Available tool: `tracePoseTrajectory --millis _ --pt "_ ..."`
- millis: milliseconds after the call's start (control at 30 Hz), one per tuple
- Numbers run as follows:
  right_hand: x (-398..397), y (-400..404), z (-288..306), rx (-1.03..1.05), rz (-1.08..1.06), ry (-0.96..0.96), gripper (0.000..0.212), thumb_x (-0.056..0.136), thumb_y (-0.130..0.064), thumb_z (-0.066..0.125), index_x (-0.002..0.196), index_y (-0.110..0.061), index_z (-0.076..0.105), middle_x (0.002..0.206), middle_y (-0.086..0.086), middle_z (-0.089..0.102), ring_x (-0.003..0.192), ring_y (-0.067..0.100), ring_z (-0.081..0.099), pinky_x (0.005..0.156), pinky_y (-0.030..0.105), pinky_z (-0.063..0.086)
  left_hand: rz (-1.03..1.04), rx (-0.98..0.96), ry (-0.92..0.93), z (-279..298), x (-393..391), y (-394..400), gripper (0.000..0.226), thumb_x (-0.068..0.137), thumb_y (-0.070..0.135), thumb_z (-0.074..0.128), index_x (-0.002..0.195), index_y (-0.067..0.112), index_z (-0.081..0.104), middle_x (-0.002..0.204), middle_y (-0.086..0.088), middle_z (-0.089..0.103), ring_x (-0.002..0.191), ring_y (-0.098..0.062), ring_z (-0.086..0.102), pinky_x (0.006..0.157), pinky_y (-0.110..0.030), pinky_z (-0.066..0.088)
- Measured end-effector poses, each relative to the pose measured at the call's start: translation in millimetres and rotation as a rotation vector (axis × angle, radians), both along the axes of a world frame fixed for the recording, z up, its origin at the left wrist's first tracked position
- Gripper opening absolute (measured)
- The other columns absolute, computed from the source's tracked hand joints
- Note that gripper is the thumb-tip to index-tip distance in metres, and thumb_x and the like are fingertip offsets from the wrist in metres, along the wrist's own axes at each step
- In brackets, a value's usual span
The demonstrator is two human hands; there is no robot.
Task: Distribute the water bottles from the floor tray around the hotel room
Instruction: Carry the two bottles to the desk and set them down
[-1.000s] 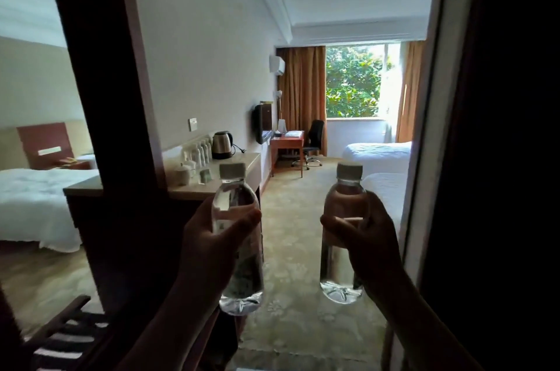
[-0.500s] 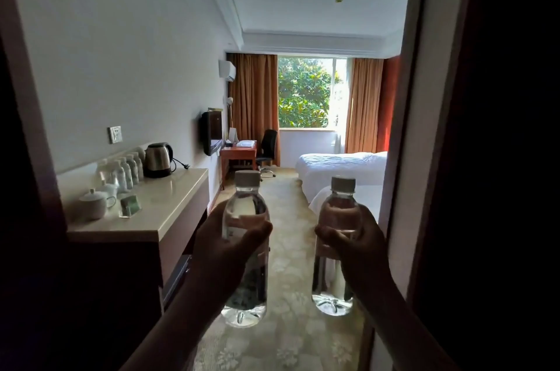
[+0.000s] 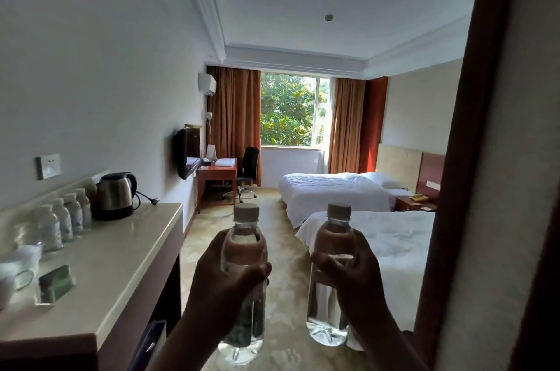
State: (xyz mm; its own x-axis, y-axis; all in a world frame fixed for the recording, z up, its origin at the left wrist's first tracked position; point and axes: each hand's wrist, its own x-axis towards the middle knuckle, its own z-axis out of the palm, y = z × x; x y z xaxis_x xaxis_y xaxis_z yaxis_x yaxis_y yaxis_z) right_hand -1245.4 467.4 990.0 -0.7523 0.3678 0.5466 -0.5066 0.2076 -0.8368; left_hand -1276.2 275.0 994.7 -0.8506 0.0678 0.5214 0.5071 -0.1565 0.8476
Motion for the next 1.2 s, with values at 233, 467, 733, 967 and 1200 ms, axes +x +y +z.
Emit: tracePoseTrajectory --millis 233,467,733,967,1200 --pt "-130 40 -18 -0.002 0.029 -0.006 0.059 0.049 -0.049 0.077 0.101 -0.024 0.063 0.091 0.003 0.07 0.078 0.011 0.071 0.055 0.023 0.056 0.018 -0.027 -0.027 -18 -125 39 0.051 0.048 0.035 0.076 0.097 0.023 0.066 0.082 -0.015 0.07 0.069 -0.035 0.071 0.063 -0.043 0.061" --pt "-296 95 -9 -0.049 0.102 0.026 0.042 0.059 -0.023 0.076 0.098 -0.021 0.061 0.092 0.01 0.068 0.08 0.027 0.069 0.054 0.024 0.056 0.075 -0.102 0.01 -6 -265 97 0.06 0.05 0.038 0.076 0.104 0.016 0.061 0.088 -0.02 0.068 0.073 -0.039 0.07 0.062 -0.039 0.06" --pt "-447 123 0 -0.047 0.167 0.041 0.048 0.054 -0.038 0.079 0.097 -0.028 0.061 0.098 0.008 0.067 0.09 0.024 0.067 0.059 0.022 0.057 0.144 -0.12 0.015 6 -409 121 0.053 0.051 0.04 0.074 0.098 0.019 0.064 0.08 -0.012 0.069 0.067 -0.031 0.071 0.059 -0.032 0.057" --pt "-580 139 -20 -0.041 0.151 -0.025 0.065 0.046 -0.049 0.075 0.104 -0.025 0.06 0.102 0.009 0.066 0.091 0.025 0.068 0.056 0.022 0.056 0.102 -0.137 0.01 -14 -549 131 0.046 0.052 0.04 0.074 0.096 0.028 0.065 0.081 -0.012 0.069 0.072 -0.033 0.071 0.063 -0.033 0.058" --pt "-754 144 -23 0.006 0.091 -0.037 0.051 0.057 -0.032 0.078 0.104 -0.028 0.061 0.096 0.001 0.07 0.086 0.019 0.07 0.065 0.028 0.059 0.175 -0.182 0.088 -20 -729 120 0.051 0.054 0.044 0.071 0.101 0.026 0.062 0.085 -0.008 0.069 0.077 -0.026 0.07 0.067 -0.037 0.061"
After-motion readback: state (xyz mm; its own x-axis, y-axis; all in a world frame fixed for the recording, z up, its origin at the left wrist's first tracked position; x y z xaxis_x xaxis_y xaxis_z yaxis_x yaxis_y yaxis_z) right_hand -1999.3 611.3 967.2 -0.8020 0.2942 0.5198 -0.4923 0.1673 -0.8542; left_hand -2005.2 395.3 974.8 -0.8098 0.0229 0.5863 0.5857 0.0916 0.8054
